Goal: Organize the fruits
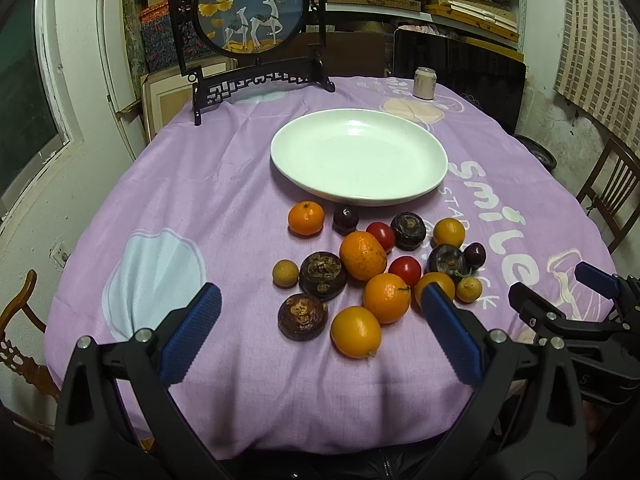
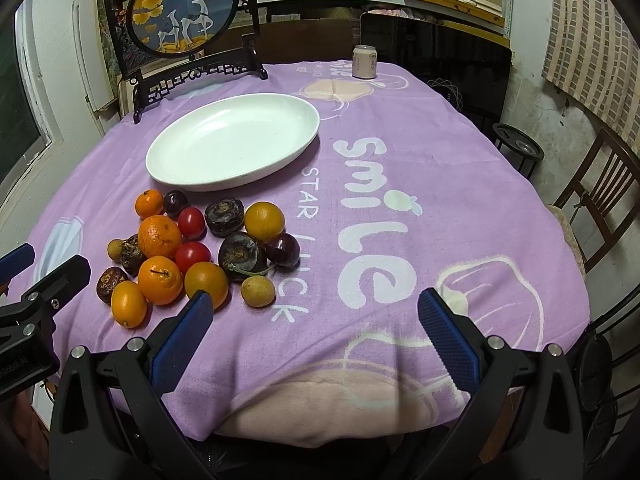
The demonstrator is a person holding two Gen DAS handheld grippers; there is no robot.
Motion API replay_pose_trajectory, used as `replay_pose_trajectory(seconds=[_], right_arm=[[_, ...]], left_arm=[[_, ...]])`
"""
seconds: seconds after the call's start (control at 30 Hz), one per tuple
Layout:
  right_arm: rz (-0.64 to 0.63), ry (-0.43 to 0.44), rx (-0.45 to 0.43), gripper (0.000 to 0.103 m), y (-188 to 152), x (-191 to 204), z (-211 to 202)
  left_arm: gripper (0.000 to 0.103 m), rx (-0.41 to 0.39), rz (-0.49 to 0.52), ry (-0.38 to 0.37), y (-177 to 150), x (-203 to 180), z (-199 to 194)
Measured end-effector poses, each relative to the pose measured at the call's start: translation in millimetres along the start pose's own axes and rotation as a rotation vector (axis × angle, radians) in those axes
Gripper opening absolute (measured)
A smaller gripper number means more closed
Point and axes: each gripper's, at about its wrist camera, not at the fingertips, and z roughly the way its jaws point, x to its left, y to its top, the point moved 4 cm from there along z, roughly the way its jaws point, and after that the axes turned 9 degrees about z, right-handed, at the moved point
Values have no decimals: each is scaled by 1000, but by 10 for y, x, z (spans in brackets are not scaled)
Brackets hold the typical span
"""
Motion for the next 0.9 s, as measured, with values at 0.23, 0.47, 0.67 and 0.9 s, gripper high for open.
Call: replay_pose_trajectory(seconds=[0.23, 0.47, 0.67, 0.9], right_arm=[[0, 0, 2, 102, -1, -3, 2], [0, 2, 3, 102, -23, 13, 16], [0, 2, 5, 102, -5, 1, 13], [2, 3, 8, 102, 4, -4, 8]], left_arm=[[101, 1, 0, 0, -26, 1, 19], [101, 6, -2, 0, -55, -3, 34], [101, 8, -2, -1, -88, -13, 58], [101, 16, -4, -5, -185, -79, 89]])
